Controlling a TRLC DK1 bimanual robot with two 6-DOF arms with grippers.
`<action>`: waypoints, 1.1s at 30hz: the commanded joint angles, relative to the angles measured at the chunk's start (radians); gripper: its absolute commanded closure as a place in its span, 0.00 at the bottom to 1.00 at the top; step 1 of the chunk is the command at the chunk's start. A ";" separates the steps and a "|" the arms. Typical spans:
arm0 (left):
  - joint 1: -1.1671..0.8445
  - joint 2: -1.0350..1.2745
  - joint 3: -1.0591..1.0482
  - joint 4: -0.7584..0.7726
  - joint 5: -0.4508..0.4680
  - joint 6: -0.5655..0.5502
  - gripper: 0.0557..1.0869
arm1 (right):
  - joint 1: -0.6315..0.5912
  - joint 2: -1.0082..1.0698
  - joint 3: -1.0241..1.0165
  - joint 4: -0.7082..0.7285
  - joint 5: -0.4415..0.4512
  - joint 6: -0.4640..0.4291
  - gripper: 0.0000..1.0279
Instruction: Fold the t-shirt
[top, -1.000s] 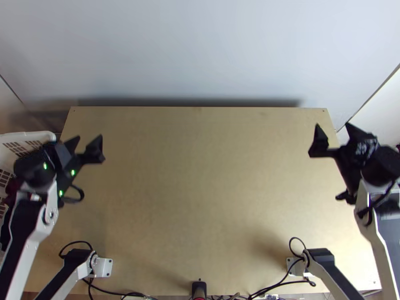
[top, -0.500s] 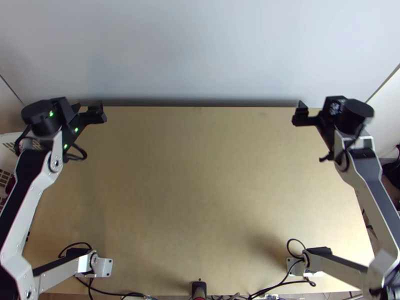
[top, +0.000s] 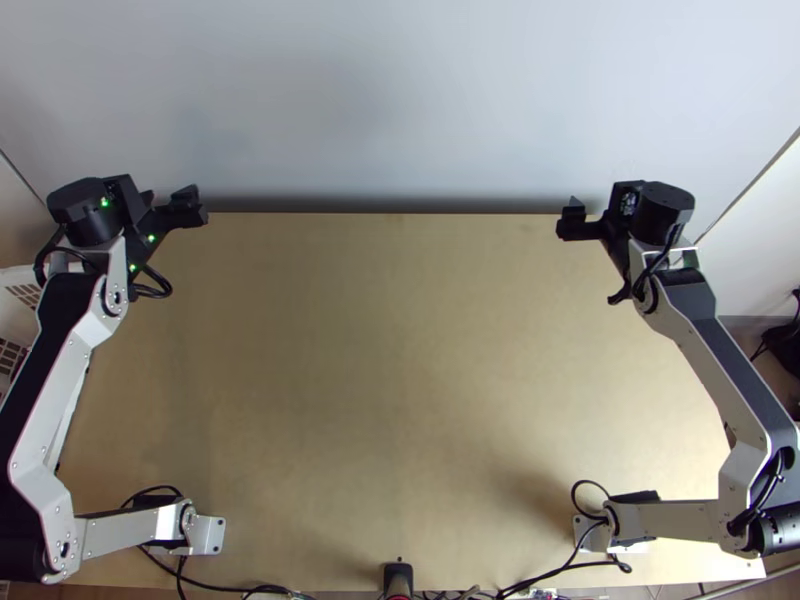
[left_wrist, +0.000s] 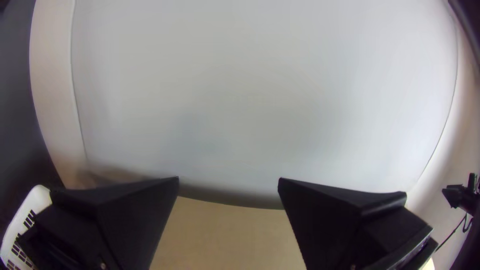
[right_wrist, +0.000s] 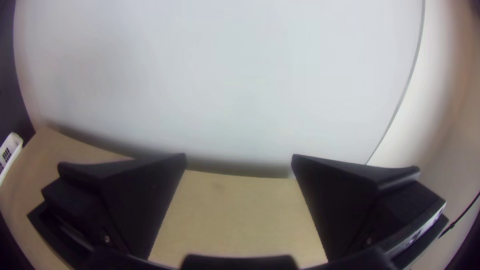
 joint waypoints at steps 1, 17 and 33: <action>0.117 0.036 -0.013 -0.003 -0.016 0.015 0.06 | 0.028 -0.010 -0.034 0.004 0.008 0.011 0.05; 0.613 0.123 -0.125 -0.003 0.013 0.090 0.06 | 0.079 -0.148 -0.235 -0.004 0.014 -0.021 0.05; 0.876 0.361 -0.166 0.086 0.031 0.124 0.06 | 0.083 -0.312 -0.405 -0.016 0.017 -0.076 0.07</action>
